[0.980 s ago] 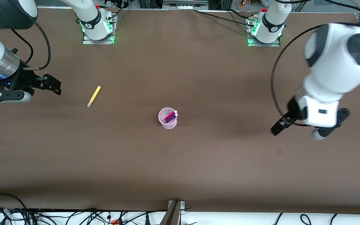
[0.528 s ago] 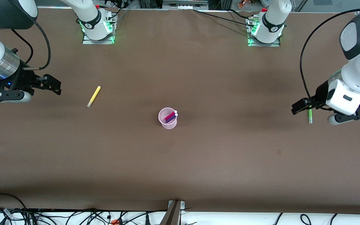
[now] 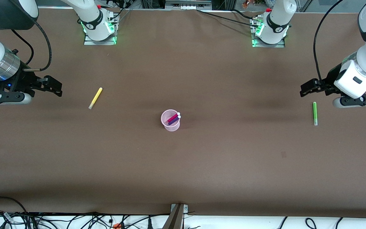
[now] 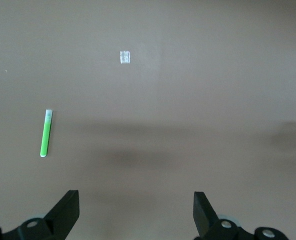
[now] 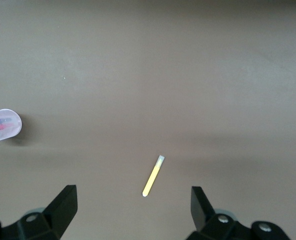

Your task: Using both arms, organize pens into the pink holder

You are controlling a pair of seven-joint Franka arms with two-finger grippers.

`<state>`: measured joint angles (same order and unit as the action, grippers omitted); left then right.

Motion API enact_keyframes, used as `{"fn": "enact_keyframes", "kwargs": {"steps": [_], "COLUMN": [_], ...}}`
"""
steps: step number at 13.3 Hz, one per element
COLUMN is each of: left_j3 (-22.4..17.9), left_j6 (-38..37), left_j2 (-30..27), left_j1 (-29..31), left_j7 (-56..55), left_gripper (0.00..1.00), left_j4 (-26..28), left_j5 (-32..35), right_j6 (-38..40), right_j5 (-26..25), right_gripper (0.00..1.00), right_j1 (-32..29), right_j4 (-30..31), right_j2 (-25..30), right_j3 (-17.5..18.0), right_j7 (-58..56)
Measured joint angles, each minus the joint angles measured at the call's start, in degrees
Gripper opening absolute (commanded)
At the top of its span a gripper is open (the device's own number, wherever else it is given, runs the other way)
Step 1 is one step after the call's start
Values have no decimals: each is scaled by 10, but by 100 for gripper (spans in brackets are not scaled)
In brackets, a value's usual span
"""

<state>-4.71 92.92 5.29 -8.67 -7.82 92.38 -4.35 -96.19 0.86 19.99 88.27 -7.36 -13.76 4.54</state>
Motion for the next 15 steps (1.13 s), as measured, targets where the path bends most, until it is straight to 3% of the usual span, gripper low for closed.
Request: {"fn": "enact_keyframes", "kwargs": {"steps": [8,15], "left_j3": [5,48], "left_j6": [-15,-18], "left_j2": [0,0], "left_j1": [43,84], "left_j7": [18,20], "left_gripper": [100,100], "left_j4": [-12,-12], "left_j5": [0,1], "right_j6": [0,0], "right_j5": [0,0], "right_gripper": [100,100], "right_j1": [0,0], "right_j4": [0,0], "right_j2": [0,0], "right_j3": [0,0], "right_j7": [0,0]}}
